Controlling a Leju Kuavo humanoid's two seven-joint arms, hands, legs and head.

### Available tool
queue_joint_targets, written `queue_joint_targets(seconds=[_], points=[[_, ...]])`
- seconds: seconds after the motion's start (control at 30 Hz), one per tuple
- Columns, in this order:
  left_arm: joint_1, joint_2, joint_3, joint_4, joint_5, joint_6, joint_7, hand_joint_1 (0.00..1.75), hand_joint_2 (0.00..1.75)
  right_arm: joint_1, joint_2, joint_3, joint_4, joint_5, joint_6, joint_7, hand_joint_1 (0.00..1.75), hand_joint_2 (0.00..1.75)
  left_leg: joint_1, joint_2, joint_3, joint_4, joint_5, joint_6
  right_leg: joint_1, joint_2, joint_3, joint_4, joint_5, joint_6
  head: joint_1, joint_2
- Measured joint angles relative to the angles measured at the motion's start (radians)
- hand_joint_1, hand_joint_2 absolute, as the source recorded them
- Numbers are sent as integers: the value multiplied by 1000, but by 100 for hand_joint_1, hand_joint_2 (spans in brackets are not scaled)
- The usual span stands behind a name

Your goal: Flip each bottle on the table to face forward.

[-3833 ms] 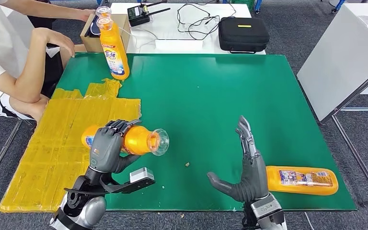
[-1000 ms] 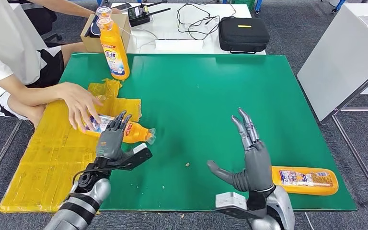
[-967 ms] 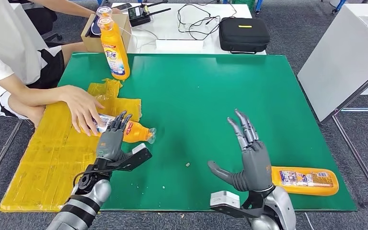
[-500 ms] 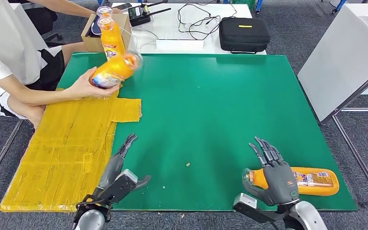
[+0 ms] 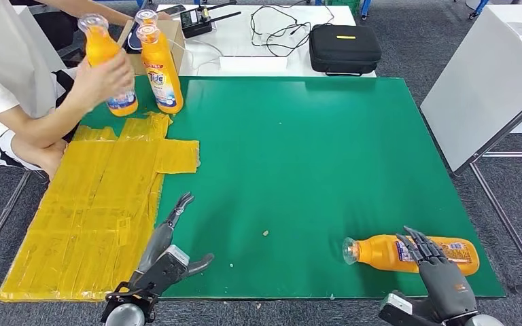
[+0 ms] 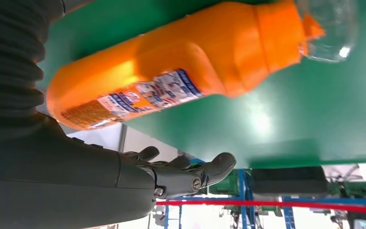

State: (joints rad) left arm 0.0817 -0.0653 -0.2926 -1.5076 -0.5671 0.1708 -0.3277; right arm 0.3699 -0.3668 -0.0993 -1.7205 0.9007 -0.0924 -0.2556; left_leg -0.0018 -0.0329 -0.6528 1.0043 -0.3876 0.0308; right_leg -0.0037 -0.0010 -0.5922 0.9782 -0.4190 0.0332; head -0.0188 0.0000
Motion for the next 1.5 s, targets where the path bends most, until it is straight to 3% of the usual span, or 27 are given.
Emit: queue_joint_targets(seconds=[0.27, 0.53, 0.97, 1.37, 1.5], points=[[-2, -1, -16, 0, -49, -6, -10, 0, 175, 4, -14, -58, 27, 41, 17, 45, 0, 175, 0, 0, 0, 0, 0, 0, 0, 0, 0, 0, 0, 0, 0, 0], [-2, -1, -36, 0, -38, -8, -5, 0, 175, -25, 15, -143, 101, 179, -19, 83, 0, 175, 0, 0, 0, 0, 0, 0, 0, 0, 0, 0, 0, 0, 0, 0], [-2, -1, -37, 0, -17, -15, 9, 0, 175, -102, 52, -181, 234, 317, -59, 134, 0, 175, 0, 0, 0, 0, 0, 0, 0, 0, 1, 0, 0, 0, 0, 0], [-2, 0, -37, 0, 14, -42, 16, 0, 175, -217, 69, -155, 373, 420, -137, 205, 0, 175, 0, 0, 2, 0, 0, 0, 0, 0, 2, 0, 0, 0, 0, 0], [-2, 0, -41, 0, 19, -43, 16, 0, 175, -242, 62, -141, 405, 427, -126, 213, 30, 175, 0, 0, 3, 0, 0, 1, 0, 0, 3, 0, 0, 0, 0, 0]])
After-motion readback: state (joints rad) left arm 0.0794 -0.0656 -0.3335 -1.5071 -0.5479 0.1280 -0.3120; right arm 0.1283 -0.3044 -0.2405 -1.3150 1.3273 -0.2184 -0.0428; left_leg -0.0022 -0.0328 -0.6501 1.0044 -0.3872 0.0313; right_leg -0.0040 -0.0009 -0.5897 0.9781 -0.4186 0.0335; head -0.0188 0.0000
